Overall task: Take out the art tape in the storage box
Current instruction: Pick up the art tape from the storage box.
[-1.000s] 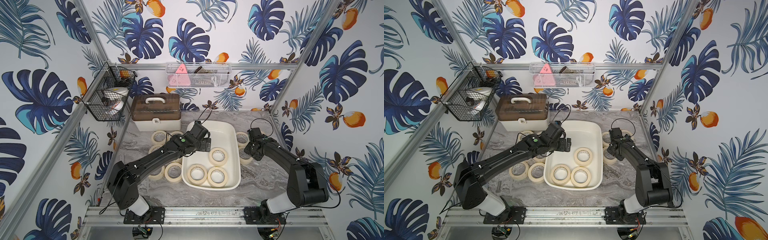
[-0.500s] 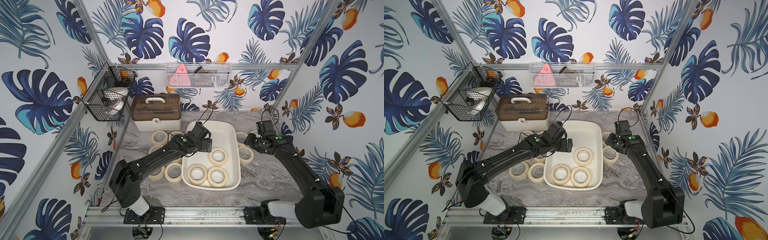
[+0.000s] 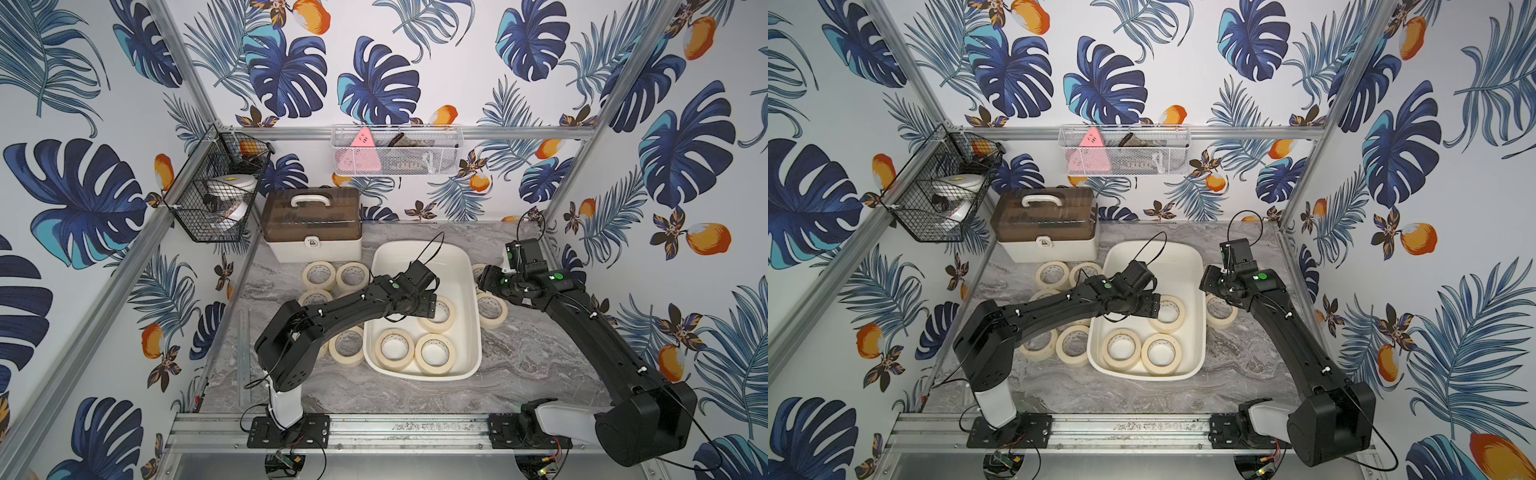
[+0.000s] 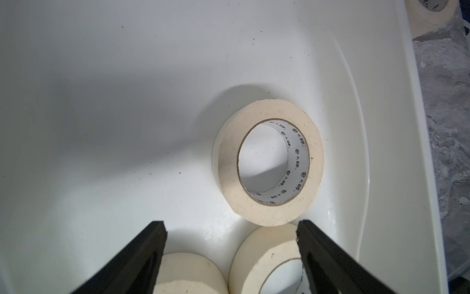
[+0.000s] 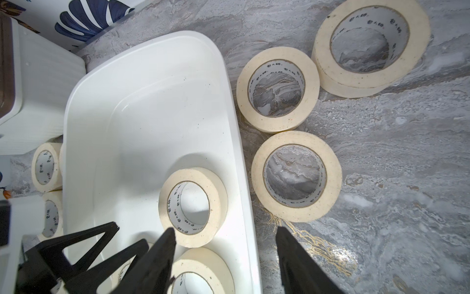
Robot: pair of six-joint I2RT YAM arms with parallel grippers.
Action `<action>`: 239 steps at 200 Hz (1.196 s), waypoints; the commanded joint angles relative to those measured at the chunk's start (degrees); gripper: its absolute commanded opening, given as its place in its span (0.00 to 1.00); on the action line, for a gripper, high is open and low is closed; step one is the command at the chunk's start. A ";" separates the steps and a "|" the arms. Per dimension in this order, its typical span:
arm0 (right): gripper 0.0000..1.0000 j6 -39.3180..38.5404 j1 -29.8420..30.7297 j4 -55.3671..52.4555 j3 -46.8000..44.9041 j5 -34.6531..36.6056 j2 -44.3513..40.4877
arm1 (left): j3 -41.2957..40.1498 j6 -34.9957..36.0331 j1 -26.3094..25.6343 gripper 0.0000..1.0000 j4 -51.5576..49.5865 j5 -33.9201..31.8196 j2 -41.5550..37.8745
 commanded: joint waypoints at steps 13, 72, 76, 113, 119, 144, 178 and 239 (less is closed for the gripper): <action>0.64 -0.59 0.80 -0.59 0.71 2.36 0.57 | 2.05 -2.01 -0.16 0.81 1.21 -0.91 4.03; 0.64 -0.81 1.21 -0.72 1.15 3.26 1.41 | 4.65 -2.14 -0.10 0.63 2.90 -0.87 10.32; 0.64 -0.81 1.20 -0.74 1.15 3.47 1.41 | 4.89 -2.15 -0.12 0.61 2.87 -0.91 10.66; 0.64 -1.26 1.25 -1.11 1.46 4.13 1.63 | 6.24 -2.36 -0.12 0.50 3.44 -0.91 13.31; 0.64 -1.32 1.25 -1.14 1.58 4.08 1.52 | 6.38 -2.42 -0.12 0.48 3.56 -0.85 13.54; 0.64 -1.83 1.25 -1.39 1.70 3.66 1.07 | 6.52 -2.27 -0.13 0.38 4.19 -1.08 14.19; 0.64 -2.87 1.25 -1.28 1.48 2.28 -0.07 | 6.69 -1.48 -0.12 0.17 3.93 -0.98 13.96; 0.65 -4.21 1.25 -1.49 1.45 0.32 -1.57 | 7.52 -0.51 -0.12 0.13 -0.71 -3.58 8.84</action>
